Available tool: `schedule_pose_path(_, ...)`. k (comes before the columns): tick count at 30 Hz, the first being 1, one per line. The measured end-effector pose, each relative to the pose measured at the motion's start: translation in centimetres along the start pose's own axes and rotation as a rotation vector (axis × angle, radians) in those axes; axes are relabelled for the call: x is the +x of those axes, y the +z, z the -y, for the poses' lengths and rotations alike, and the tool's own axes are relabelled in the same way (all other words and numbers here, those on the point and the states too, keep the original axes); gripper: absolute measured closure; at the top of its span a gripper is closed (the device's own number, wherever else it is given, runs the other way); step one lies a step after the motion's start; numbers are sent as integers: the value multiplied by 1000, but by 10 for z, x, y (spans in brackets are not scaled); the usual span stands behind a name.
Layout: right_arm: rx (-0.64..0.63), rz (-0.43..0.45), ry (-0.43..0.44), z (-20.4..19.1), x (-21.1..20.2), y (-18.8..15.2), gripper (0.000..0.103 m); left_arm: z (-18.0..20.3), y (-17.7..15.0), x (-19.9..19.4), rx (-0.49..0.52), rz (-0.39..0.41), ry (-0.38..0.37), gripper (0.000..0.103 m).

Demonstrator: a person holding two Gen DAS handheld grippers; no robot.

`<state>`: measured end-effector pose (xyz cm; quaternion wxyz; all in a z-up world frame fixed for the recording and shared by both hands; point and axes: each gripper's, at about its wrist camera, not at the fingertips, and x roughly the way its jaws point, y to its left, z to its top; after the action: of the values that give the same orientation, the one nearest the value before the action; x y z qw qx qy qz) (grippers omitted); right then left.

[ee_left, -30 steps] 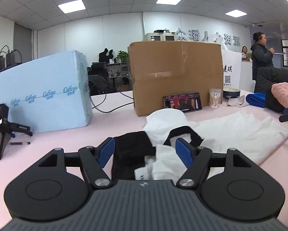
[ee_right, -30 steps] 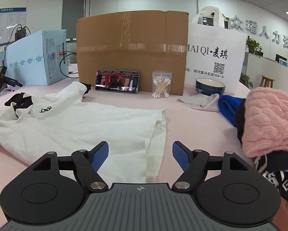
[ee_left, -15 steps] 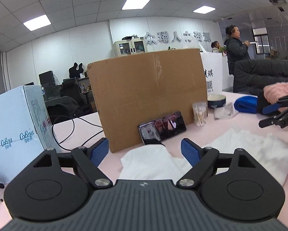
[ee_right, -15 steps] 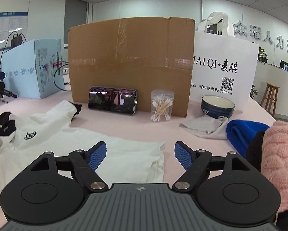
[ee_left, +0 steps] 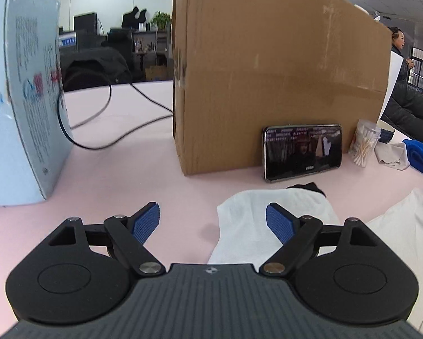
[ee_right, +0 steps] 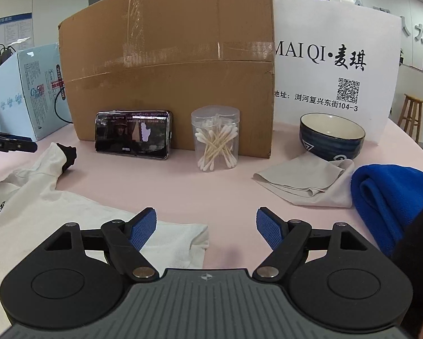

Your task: Fold clothes

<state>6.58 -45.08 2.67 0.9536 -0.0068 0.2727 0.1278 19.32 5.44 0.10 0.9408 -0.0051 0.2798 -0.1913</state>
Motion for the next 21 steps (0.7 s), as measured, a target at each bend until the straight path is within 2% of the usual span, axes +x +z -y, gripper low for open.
schedule_pose_path(1, 0, -4, 13, 2, 4, 1, 26, -10, -1, 3, -39, 7, -19, 22)
schedule_pose_path(4, 4, -22, 56, 6, 16, 1, 27, -18, -2, 11, -59, 10, -94, 22)
schedule_pose_path(7, 16, -49, 118, 10, 26, 2, 29, -16, -3, 17, -31, -18, -174, 22)
schedule_pose_path(9, 13, -54, 144, 11, 28, 3, 29, -12, -2, 20, 23, -52, -142, 22)
schedule_pose_path(10, 15, -56, 158, 11, 28, 3, 29, -11, 1, 16, 33, -38, -114, 22)
schedule_pose_path(12, 19, -62, 173, 11, 29, 3, 29, -16, 10, 3, 11, 20, -106, 22)
schedule_pose_path(13, 21, -65, 178, 11, 29, 4, 29, -21, 18, -7, -30, 67, -125, 22)
schedule_pose_path(15, 18, -80, 185, 10, 32, 3, 29, -23, 27, -12, -53, 102, -161, 22)
schedule_pose_path(18, 4, -89, 183, 8, 33, 3, 29, -15, 28, 2, -27, 38, -205, 22)
schedule_pose_path(19, 5, -89, 186, 8, 33, 3, 29, -12, 21, 15, -15, -17, -215, 22)
schedule_pose_path(21, 9, -89, 192, 9, 33, 2, 29, -10, 6, 33, -13, -87, -199, 22)
